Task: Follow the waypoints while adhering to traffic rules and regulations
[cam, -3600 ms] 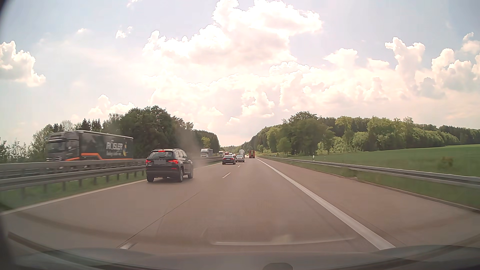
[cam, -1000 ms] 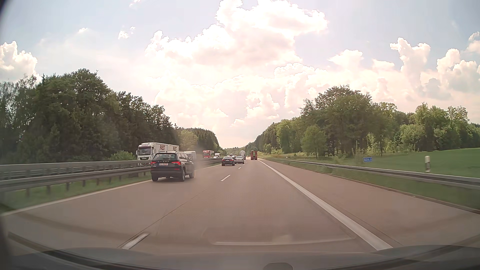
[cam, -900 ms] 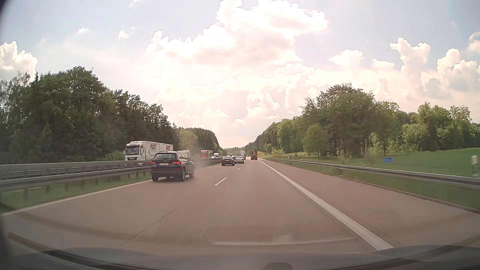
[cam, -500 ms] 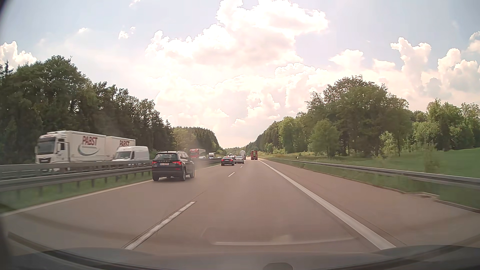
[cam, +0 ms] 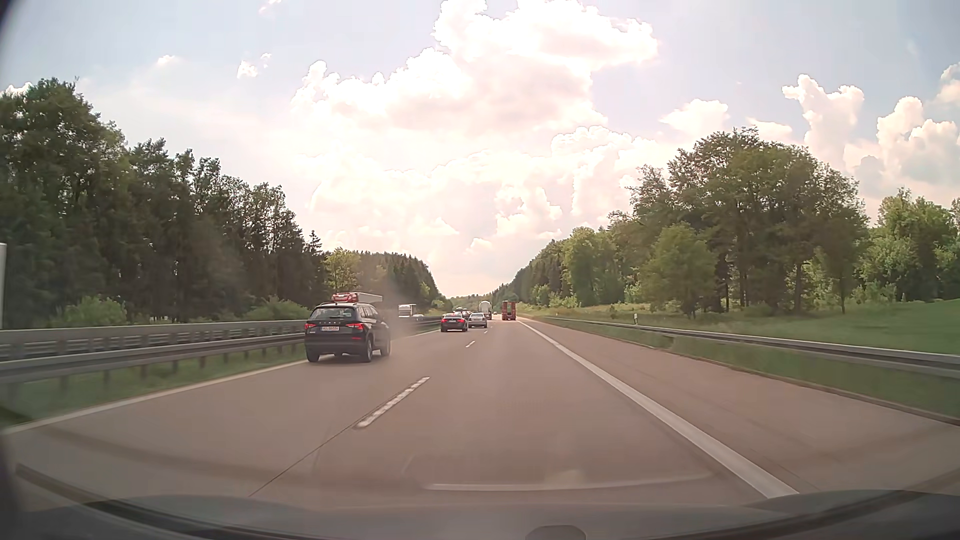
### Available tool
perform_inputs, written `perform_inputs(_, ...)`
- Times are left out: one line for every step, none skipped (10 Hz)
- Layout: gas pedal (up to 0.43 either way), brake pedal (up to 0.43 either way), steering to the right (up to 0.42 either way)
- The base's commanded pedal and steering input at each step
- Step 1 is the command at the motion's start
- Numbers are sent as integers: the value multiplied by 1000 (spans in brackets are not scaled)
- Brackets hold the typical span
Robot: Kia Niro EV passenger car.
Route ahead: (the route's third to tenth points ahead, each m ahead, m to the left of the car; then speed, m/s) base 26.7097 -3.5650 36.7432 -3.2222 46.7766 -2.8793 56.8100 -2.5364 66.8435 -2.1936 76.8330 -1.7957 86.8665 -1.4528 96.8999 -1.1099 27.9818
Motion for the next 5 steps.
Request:
perform_inputs(268,0,-4)
perform_inputs(268,0,-3)
perform_inputs(268,0,-3)
perform_inputs(280,0,-4)
perform_inputs(280,0,-3)
